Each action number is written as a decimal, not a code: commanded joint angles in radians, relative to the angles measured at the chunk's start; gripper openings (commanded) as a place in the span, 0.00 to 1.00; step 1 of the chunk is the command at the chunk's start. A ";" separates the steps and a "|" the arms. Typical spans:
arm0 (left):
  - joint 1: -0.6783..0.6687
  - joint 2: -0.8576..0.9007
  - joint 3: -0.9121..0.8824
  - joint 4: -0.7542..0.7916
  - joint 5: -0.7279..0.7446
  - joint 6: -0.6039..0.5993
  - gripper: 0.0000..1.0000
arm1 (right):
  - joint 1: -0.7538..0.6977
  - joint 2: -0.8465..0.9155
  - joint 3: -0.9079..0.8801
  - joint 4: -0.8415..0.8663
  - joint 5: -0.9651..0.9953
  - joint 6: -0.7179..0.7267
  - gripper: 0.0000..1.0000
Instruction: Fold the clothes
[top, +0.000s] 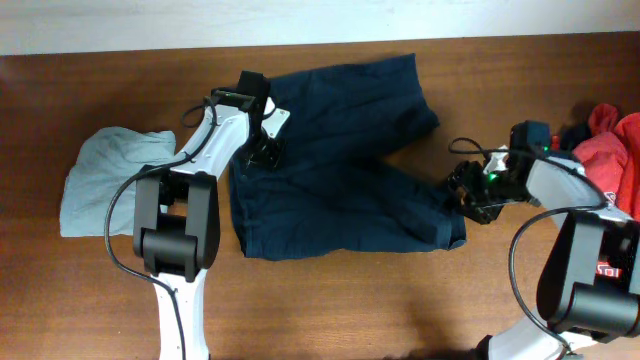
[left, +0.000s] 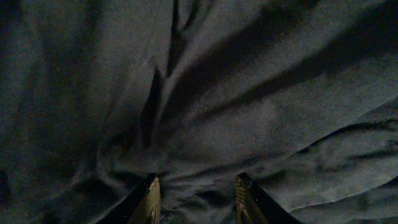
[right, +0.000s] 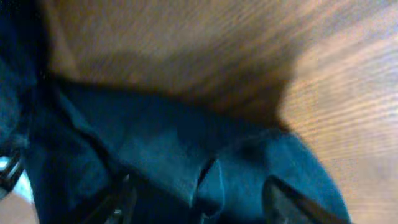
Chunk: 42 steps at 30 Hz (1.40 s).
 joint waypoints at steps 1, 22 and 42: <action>0.000 0.000 -0.024 0.002 -0.008 0.002 0.40 | 0.007 -0.023 -0.062 0.083 0.014 0.100 0.65; 0.000 0.000 -0.024 0.002 -0.008 0.002 0.40 | -0.166 -0.024 -0.118 0.579 -0.490 0.385 0.04; 0.000 0.000 -0.024 0.002 -0.008 0.002 0.40 | -0.090 -0.024 -0.119 0.087 -0.280 -0.177 0.48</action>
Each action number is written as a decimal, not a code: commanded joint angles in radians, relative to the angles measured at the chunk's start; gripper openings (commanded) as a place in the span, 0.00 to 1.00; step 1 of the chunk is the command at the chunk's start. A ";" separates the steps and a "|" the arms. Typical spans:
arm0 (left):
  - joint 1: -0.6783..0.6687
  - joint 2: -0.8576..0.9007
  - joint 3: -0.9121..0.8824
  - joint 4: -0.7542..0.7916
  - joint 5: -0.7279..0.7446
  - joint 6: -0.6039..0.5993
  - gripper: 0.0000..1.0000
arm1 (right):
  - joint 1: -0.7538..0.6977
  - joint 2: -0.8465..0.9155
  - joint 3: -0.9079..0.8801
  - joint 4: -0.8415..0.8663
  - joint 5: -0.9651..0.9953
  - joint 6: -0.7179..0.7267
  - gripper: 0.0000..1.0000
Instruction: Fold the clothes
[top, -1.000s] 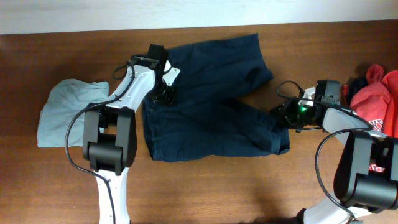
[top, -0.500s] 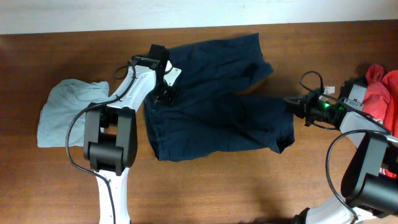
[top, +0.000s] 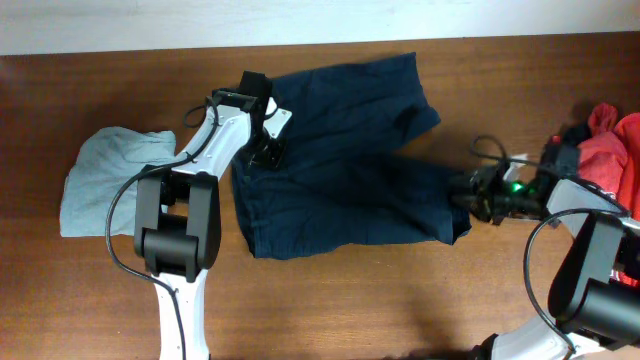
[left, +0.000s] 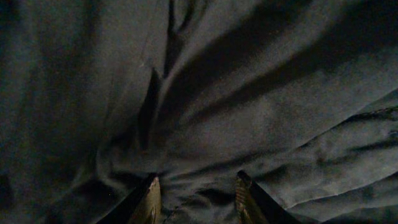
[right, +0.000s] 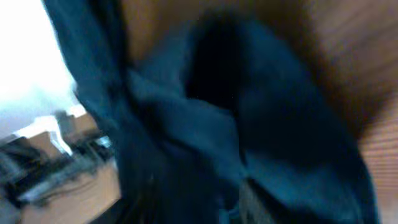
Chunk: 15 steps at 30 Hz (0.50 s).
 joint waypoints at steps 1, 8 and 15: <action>0.003 0.000 -0.024 -0.002 -0.012 0.002 0.40 | 0.081 -0.020 0.001 -0.082 0.062 -0.134 0.48; 0.003 0.000 -0.024 -0.002 -0.012 0.002 0.40 | 0.212 -0.020 0.001 -0.229 0.072 -0.163 0.47; 0.003 0.000 -0.024 -0.002 -0.012 0.002 0.40 | 0.262 -0.021 0.001 -0.040 0.151 -0.155 0.06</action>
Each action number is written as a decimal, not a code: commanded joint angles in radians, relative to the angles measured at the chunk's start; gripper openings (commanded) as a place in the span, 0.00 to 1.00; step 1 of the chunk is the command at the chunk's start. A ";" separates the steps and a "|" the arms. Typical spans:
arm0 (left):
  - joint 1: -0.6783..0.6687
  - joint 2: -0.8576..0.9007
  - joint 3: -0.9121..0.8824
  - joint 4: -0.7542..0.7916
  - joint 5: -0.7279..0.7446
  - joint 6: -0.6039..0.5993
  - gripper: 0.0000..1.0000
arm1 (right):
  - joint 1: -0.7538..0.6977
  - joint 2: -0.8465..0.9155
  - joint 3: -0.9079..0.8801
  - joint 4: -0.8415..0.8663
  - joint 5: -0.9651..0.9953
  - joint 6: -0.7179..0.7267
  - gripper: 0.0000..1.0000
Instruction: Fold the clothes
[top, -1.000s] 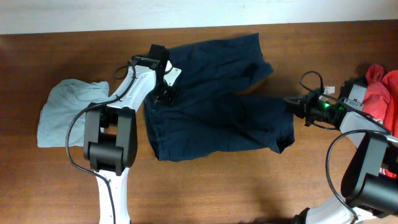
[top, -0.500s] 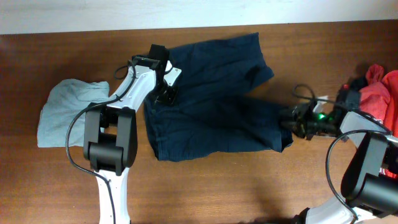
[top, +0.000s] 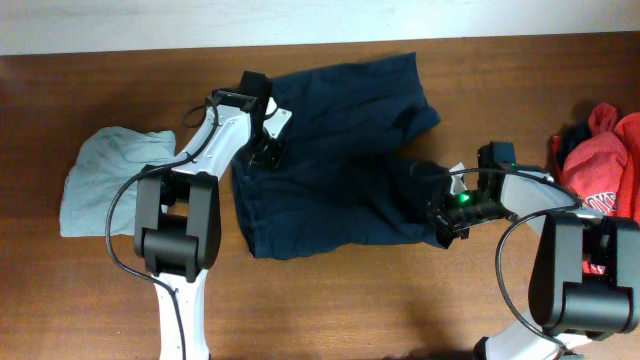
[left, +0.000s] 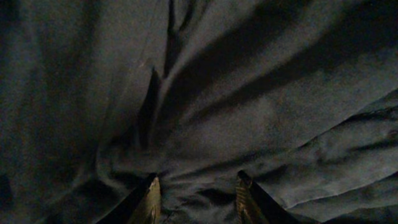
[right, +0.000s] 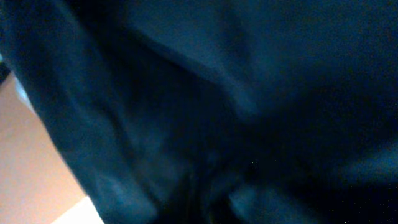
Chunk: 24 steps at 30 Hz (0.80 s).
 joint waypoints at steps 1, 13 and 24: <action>0.003 0.000 -0.023 -0.002 -0.013 0.002 0.40 | 0.005 -0.024 0.004 0.139 0.030 -0.016 0.04; 0.003 0.000 -0.023 0.002 -0.013 0.002 0.40 | 0.078 -0.043 0.005 0.348 -0.191 -0.175 0.04; 0.003 0.000 -0.023 0.002 -0.012 0.002 0.40 | 0.020 -0.109 0.067 0.494 -0.039 0.008 0.06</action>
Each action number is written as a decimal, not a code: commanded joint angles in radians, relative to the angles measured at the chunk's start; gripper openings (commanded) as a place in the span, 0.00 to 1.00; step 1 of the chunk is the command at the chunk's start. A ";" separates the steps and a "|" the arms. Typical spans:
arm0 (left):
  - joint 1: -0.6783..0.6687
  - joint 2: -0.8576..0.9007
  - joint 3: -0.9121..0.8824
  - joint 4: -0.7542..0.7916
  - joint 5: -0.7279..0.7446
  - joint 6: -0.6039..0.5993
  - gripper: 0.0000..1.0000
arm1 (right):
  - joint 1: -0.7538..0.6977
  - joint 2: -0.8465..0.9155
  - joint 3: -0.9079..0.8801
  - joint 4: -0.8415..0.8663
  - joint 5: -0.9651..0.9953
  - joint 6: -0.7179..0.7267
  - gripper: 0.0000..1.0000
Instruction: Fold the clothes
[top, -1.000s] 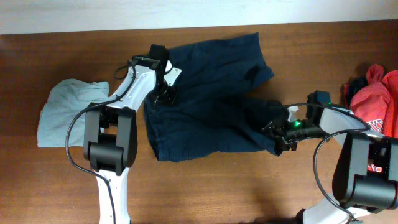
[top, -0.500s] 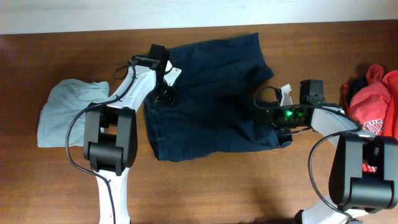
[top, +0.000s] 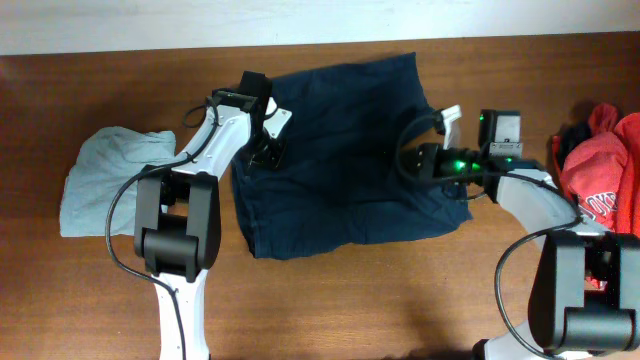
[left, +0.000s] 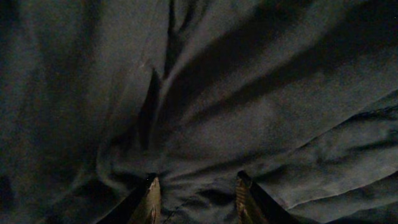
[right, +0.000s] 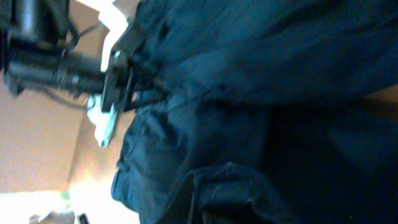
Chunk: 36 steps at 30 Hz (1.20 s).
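Observation:
Navy shorts (top: 330, 190) lie spread on the wooden table (top: 420, 300), waistband to the left. My left gripper (top: 264, 150) rests on the waistband area. In the left wrist view its fingertips (left: 151, 198) stand apart, pressed onto wrinkled navy cloth (left: 249, 93), so the left gripper (left: 198, 199) is open. My right gripper (top: 414, 162) is over the right part of the shorts, shut on a leg hem that is turned back over the garment. In the right wrist view bunched navy fabric (right: 261, 186) hides the fingers.
A crumpled pale grey garment (top: 108, 178) lies at the left of the table. A heap of red and dark clothes (top: 600, 165) sits at the right edge. The left arm's wrist (right: 59, 62) shows in the right wrist view beyond the shorts.
My right gripper has gone from the lower right corner of the shorts to up and left over them, with the leg hem in it. The leg now lies shorter. My left gripper has not moved.
My right gripper was first at the hem of the lower leg on the right, then a little further right with the leg drawn out. After that it was at the hem's lower corner, and now holds it over the shorts. My left gripper stayed on the waistband.

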 joint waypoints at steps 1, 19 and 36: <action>0.003 0.000 -0.023 -0.001 -0.012 0.002 0.40 | -0.056 -0.027 0.025 0.002 0.170 0.151 0.09; 0.004 0.000 -0.022 -0.008 -0.039 0.002 0.40 | -0.275 -0.028 0.025 -0.195 0.074 0.011 0.52; 0.004 -0.002 -0.016 -0.024 -0.038 0.002 0.41 | -0.153 -0.106 0.020 -0.574 0.085 -0.303 0.15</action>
